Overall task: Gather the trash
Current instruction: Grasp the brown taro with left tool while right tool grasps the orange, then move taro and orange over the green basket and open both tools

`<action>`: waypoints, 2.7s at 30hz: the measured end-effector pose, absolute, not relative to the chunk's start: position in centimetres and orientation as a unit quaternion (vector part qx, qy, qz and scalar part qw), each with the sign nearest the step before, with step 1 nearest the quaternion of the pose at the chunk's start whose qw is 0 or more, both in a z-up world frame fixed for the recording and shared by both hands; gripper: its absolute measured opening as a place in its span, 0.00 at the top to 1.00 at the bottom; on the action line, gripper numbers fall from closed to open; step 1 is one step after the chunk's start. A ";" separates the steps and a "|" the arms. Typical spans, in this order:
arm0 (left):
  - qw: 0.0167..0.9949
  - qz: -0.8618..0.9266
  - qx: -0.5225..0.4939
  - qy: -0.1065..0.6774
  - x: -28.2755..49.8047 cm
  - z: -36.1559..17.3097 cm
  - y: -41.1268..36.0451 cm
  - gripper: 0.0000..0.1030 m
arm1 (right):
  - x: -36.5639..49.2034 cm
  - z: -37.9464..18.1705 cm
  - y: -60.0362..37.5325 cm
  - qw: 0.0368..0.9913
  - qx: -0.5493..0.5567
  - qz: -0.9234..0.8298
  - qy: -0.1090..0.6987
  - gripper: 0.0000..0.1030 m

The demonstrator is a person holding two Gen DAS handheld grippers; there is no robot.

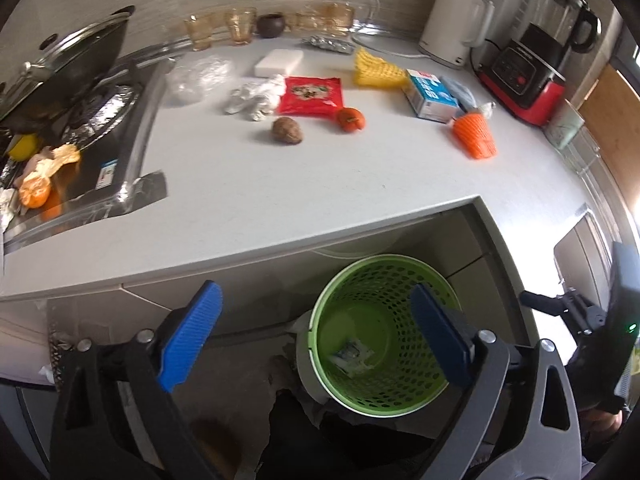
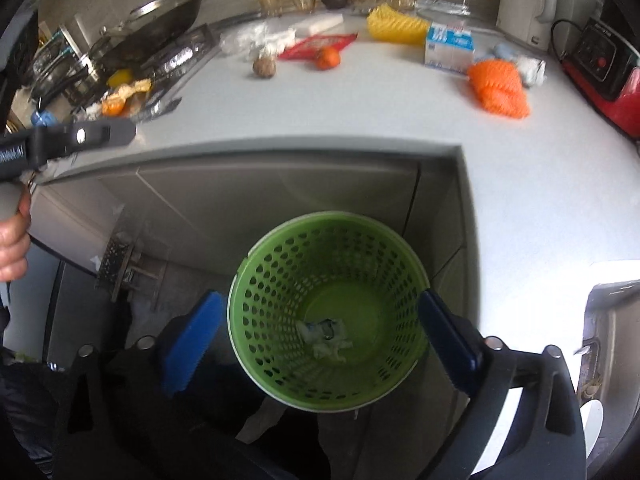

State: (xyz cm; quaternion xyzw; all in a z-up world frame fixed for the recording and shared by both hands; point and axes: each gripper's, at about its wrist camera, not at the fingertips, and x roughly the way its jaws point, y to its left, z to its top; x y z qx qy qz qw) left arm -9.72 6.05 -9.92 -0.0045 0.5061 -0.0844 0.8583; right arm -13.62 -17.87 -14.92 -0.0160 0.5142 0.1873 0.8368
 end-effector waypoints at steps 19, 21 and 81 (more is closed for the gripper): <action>0.855 -0.163 0.001 0.493 -1.8 -9.4 7.9 0.07 | -8.2 -11.5 -17.0 0.874 0.021 0.093 0.477 0.02; 0.850 -0.177 0.008 0.496 -0.2 -10.0 7.9 0.07 | -6.8 -11.4 -16.4 0.875 0.024 0.076 0.477 0.02; 0.837 -0.180 0.029 0.516 5.9 -14.4 8.7 0.64 | 11.9 -16.0 -9.8 0.856 -0.042 0.143 0.494 0.77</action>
